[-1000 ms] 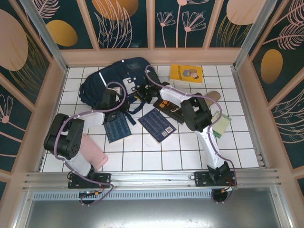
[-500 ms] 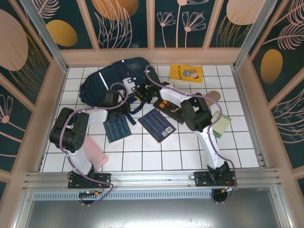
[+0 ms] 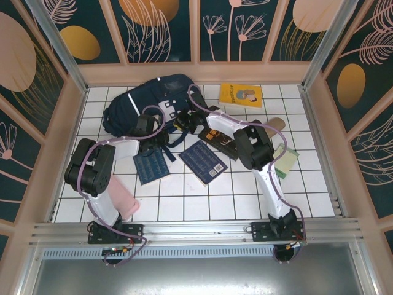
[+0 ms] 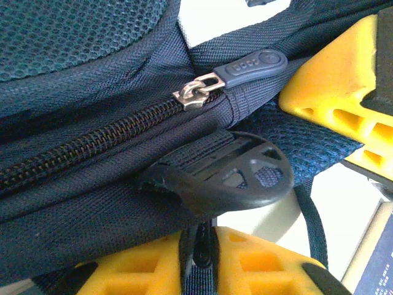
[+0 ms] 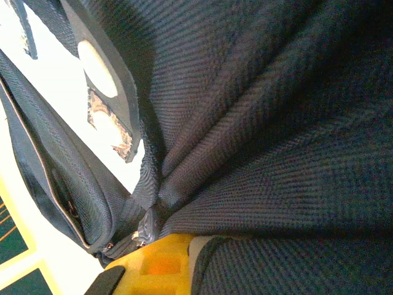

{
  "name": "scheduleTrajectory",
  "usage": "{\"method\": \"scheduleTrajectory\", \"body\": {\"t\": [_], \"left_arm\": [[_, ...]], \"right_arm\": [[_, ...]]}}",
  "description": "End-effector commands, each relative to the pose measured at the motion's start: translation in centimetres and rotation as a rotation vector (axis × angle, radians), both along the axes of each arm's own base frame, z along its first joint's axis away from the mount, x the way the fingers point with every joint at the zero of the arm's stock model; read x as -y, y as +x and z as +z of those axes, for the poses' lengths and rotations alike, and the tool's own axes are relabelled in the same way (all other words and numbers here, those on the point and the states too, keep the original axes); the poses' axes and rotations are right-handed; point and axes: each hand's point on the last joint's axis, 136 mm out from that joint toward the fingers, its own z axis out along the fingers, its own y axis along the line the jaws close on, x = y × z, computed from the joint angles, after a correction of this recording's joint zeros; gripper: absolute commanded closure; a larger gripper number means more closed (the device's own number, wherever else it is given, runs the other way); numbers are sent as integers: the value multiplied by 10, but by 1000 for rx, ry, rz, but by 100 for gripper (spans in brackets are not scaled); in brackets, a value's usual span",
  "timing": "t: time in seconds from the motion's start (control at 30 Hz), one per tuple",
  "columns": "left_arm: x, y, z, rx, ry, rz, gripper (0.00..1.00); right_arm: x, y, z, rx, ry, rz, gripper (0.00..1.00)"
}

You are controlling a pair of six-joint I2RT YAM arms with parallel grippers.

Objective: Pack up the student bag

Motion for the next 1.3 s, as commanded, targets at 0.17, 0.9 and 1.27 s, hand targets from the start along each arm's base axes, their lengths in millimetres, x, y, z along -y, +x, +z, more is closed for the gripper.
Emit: {"method": "scheduleTrajectory", "body": {"t": [0.17,0.9,1.27], "left_arm": [[-3,-3,-21,-63,27,-7,75],[-27,2,-5,-24,132,78,100],[-31,-8,-15,-67,126,68,100]], "right_arm": [[24,38,-3,75,-20,-103,100],[33,41,8,95,-20,-108,100],[39,43,20,115,-13,-113,100]]}}
